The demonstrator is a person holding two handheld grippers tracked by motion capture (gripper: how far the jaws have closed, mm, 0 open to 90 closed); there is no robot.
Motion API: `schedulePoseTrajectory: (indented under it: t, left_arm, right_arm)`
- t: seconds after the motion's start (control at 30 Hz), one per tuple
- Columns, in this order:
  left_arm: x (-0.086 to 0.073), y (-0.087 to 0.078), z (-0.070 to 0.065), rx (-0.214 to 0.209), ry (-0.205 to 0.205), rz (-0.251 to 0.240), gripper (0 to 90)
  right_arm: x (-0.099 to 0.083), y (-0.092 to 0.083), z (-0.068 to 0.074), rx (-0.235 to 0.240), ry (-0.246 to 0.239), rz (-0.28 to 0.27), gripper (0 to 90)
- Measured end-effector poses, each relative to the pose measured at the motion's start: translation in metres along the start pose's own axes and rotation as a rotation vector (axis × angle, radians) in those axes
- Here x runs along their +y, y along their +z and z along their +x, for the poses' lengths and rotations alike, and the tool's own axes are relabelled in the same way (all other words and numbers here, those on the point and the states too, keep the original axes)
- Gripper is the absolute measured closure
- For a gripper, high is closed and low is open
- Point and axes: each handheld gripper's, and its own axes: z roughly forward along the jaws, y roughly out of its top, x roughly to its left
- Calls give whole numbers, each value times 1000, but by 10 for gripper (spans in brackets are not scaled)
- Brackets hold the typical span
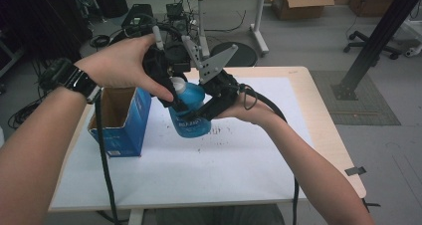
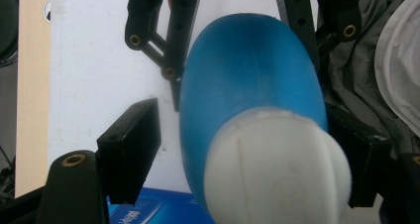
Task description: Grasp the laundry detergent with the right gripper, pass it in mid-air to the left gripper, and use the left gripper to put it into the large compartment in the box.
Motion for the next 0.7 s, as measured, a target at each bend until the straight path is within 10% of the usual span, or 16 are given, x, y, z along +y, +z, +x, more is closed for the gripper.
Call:
schedulePoseTrajectory:
  t: [0.7]
  left_arm:
    - [3, 2, 0, -8, -13, 21, 353]
  right_arm:
    - [-2, 0, -1, -22, 14, -8, 424]
